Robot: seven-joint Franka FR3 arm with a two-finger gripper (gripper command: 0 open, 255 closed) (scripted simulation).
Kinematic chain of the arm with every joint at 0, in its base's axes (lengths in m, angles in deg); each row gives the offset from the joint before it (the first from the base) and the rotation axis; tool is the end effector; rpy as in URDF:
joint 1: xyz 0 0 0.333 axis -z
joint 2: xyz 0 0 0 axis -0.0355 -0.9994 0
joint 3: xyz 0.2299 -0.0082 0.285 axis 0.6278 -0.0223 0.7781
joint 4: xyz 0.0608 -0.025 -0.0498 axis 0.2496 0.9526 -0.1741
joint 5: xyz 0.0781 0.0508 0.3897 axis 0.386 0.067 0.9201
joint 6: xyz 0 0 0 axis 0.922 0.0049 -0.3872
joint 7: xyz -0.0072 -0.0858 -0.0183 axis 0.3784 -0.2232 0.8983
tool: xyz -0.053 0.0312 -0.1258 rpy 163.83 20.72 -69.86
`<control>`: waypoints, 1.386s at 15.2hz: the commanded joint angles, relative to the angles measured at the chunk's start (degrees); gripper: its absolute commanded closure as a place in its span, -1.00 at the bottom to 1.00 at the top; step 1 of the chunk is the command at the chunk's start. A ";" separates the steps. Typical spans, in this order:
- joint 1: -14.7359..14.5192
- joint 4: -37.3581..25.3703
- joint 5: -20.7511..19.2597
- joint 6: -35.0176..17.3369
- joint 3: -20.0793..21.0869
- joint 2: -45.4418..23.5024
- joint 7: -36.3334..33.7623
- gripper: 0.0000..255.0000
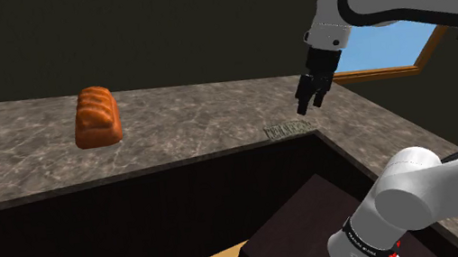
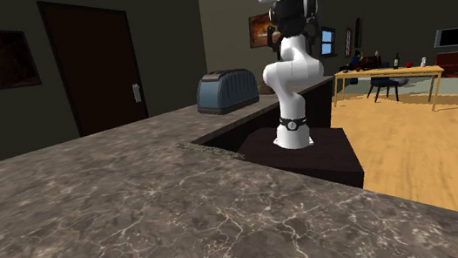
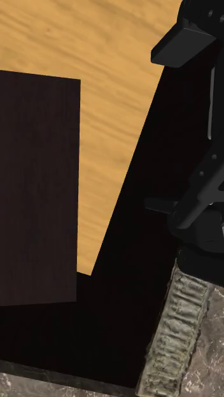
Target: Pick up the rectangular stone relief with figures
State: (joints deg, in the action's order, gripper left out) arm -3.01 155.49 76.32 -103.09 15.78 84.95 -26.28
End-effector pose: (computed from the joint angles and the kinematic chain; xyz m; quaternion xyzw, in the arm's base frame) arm 0.2613 0.0125 0.5633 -0.9979 0.0002 0.0544 0.0353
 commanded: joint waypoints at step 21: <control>-8.74 -1.57 2.31 -31.67 -35.16 -27.31 56.68 -1.00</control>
State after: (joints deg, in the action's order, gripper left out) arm -10.72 155.36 77.03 -134.00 -17.40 60.07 26.37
